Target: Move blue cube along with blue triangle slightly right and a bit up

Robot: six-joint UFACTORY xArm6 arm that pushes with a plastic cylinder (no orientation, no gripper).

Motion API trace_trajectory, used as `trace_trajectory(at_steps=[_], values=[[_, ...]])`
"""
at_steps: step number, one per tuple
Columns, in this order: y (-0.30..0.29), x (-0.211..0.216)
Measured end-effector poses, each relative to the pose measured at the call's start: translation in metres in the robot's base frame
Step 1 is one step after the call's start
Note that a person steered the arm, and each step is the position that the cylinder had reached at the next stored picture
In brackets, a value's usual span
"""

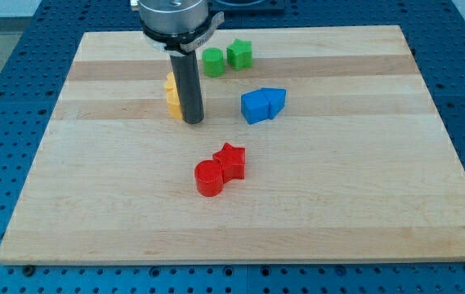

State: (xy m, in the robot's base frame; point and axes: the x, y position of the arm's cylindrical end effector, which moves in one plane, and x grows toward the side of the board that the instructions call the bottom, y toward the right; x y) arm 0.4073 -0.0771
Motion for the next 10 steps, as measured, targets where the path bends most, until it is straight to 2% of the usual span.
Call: trace_trajectory(at_steps=[2,6,10], values=[[0.015,-0.012],[0.09,-0.027],[0.11,0.03]])
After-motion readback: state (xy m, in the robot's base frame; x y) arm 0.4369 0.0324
